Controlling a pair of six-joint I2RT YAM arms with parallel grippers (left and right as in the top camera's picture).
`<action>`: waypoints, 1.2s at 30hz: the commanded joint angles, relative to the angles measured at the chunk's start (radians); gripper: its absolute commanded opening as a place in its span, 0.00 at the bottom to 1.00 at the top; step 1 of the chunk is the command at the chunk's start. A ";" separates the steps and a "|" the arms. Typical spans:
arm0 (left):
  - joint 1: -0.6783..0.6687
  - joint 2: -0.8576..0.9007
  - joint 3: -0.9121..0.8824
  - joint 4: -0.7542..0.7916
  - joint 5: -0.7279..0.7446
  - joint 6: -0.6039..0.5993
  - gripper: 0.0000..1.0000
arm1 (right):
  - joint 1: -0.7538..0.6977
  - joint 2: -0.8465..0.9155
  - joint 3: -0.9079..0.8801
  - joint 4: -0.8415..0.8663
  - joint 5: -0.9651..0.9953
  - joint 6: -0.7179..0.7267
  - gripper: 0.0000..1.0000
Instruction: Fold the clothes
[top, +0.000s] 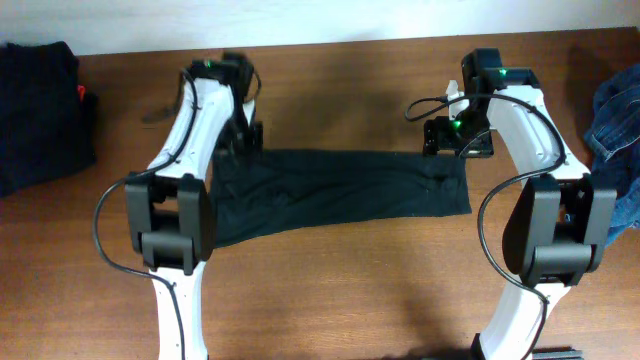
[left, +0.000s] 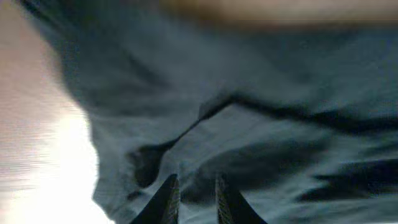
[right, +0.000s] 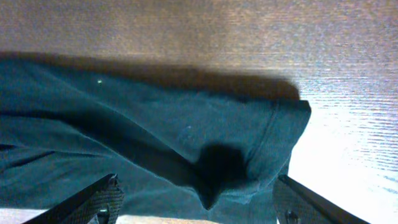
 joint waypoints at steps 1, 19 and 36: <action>-0.007 -0.010 0.115 -0.048 0.020 -0.010 0.23 | -0.006 -0.003 -0.007 -0.023 0.015 -0.006 0.82; -0.069 -0.010 0.056 -0.005 0.077 0.011 0.38 | -0.137 -0.002 -0.164 0.027 -0.093 -0.111 0.93; -0.064 -0.010 0.056 -0.002 0.071 0.011 0.38 | -0.108 -0.002 -0.344 0.251 -0.155 -0.220 0.75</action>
